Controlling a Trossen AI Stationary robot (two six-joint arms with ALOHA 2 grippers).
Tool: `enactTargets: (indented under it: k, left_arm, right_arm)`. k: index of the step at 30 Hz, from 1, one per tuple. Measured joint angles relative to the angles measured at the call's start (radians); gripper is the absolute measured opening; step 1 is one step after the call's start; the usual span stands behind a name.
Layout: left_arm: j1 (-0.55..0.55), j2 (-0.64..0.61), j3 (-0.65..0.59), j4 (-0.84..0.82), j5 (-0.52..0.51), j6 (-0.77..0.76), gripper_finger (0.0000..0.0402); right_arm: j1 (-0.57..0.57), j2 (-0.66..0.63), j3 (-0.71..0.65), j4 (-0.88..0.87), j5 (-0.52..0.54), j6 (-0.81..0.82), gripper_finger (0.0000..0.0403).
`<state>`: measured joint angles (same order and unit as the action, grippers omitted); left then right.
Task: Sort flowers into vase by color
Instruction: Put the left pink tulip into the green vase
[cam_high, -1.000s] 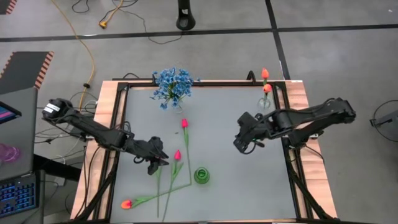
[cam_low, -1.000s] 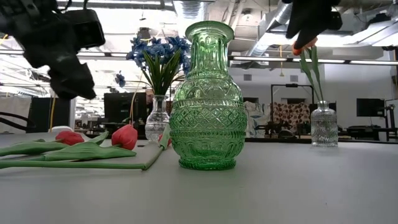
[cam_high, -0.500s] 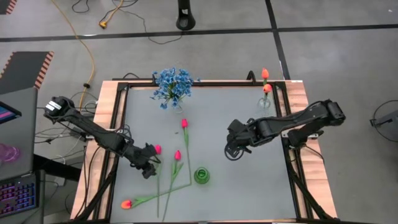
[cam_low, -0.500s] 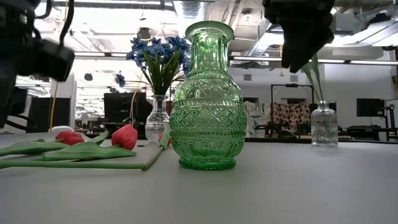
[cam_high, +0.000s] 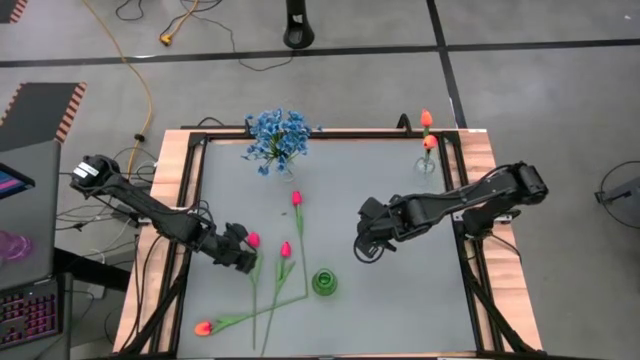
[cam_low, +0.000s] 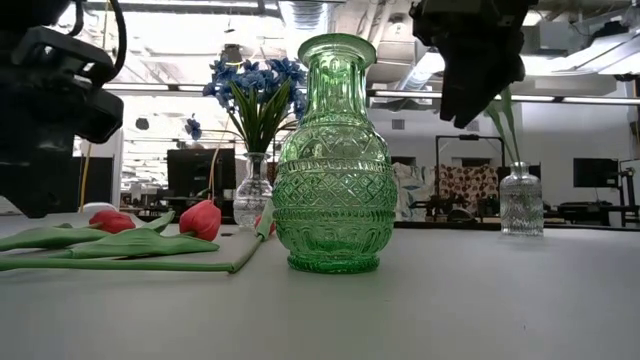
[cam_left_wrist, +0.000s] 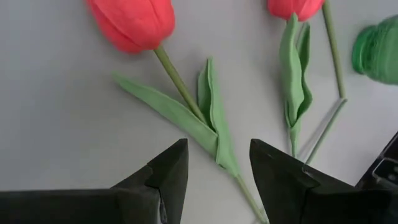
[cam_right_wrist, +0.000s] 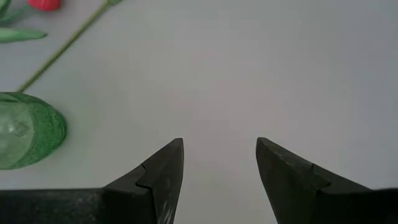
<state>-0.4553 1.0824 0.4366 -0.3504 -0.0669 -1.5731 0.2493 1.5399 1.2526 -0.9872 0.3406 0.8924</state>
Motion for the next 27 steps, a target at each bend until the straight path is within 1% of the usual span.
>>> enactTargets:
  k: [3,5,7,14,20,23,27]
  left_arm:
    - [0.0,0.014,0.0,0.006,0.001,-0.04,0.0159]
    - [-0.002,0.043,0.0,0.015,0.019,-0.062,0.0159]
    - [-0.003,0.089,0.0,0.052,0.057,-0.074,0.0159]
    - [0.0,0.235,0.005,0.204,0.105,-0.098,0.0159]
    - [0.002,0.273,0.024,0.217,0.112,-0.104,0.0158]
    - [0.009,0.276,0.029,0.209,0.115,-0.088,0.0146]
    - [0.011,0.277,0.029,0.195,0.11,-0.078,0.0112]
  right_arm:
    - [0.0,-0.002,0.0,0.011,0.002,-0.028,0.0228]
    - [0.0,0.0,0.0,0.011,0.002,-0.029,0.0228]
    - [0.0,0.003,0.0,0.012,0.002,-0.031,0.0228]
    - [0.0,0.003,0.0,0.037,0.002,-0.052,0.0228]
    - [0.0,0.003,0.0,0.053,0.003,-0.079,0.0228]
    - [0.0,0.003,0.0,0.056,0.004,-0.081,0.0228]
    - [0.0,0.003,0.0,0.057,0.004,-0.082,0.0228]
